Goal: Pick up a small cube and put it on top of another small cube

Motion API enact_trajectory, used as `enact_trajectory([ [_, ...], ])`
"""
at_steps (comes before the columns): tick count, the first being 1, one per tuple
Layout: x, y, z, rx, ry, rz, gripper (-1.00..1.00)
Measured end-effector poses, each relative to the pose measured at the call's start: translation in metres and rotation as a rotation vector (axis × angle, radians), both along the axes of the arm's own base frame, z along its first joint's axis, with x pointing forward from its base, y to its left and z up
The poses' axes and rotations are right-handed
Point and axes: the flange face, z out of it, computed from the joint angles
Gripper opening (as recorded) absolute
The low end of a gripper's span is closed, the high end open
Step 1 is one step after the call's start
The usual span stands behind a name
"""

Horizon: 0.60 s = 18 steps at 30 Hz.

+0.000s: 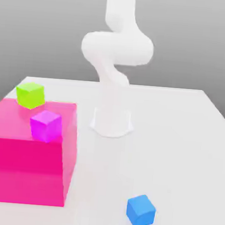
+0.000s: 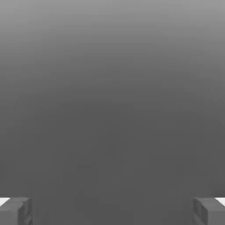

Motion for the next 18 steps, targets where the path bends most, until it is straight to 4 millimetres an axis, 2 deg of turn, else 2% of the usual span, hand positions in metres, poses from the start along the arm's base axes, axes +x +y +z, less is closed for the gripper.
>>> enact_trajectory([
  [4, 0.047, 0.014, -0.073, -0.031, 0.122, 0.062, 0.0],
  [9, 0.084, 0.034, -0.17, -0.066, 0.268, 0.141, 0.0],
  [14, 0.098, 0.053, -0.27, -0.101, 0.412, 0.223, 0.0],
  [18, 0.093, 0.069, -0.35, -0.128, 0.527, 0.295, 0.0],
])
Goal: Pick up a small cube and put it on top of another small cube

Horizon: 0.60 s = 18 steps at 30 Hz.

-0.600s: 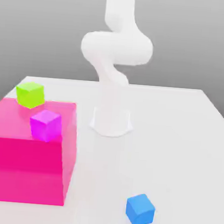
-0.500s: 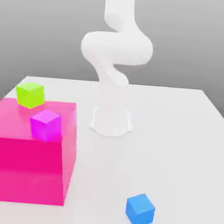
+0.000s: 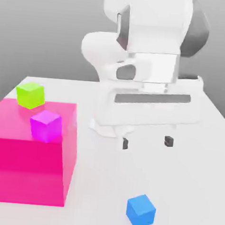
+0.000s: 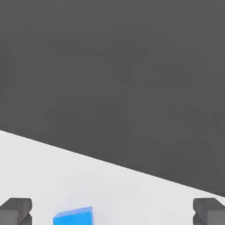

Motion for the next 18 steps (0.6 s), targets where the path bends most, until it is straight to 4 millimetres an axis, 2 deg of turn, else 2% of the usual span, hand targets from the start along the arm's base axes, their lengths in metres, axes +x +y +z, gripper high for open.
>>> enact_trajectory([
  [6, -0.029, 0.014, -0.112, -0.033, 0.166, 0.095, 0.0],
  [11, -0.033, 0.015, -0.176, -0.036, 0.186, 0.106, 0.0],
  [12, -0.034, 0.015, -0.184, -0.036, 0.186, 0.106, -1.0],
  [18, -0.034, 0.015, -0.188, -0.037, 0.187, 0.106, -1.0],
])
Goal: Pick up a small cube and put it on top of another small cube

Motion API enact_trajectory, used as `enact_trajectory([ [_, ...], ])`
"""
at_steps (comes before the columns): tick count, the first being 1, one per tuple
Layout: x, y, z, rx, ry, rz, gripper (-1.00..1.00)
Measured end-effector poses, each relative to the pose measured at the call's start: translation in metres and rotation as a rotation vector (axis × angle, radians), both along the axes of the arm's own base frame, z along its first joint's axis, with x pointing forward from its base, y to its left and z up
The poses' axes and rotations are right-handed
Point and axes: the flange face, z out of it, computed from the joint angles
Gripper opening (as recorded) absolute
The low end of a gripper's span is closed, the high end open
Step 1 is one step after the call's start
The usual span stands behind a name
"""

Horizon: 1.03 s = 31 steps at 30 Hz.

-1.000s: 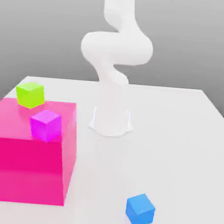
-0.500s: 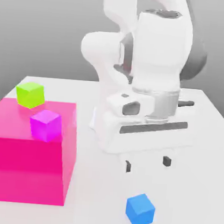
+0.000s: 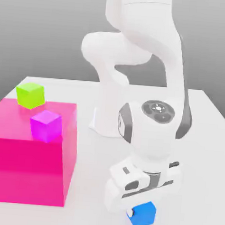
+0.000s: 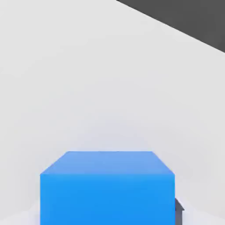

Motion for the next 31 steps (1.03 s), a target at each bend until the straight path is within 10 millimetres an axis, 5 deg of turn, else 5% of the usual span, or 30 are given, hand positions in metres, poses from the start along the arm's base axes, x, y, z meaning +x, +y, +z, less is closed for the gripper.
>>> enact_trajectory([
  [7, 0.003, -0.006, 0.068, -0.003, -0.001, -0.013, -1.0],
  [15, 0.021, -0.123, 0.191, -0.025, -0.006, -0.261, -1.0],
  [23, -0.03, -0.229, 0.314, -0.001, -0.001, -0.497, -1.0],
  [27, -0.04, -0.243, 0.281, 0.006, 0.0, -0.529, -1.0],
  [28, -0.041, -0.243, 0.27, 0.006, 0.0, -0.531, 1.0],
  [31, -0.041, -0.243, 0.27, 0.006, 0.0, -0.531, 1.0],
])
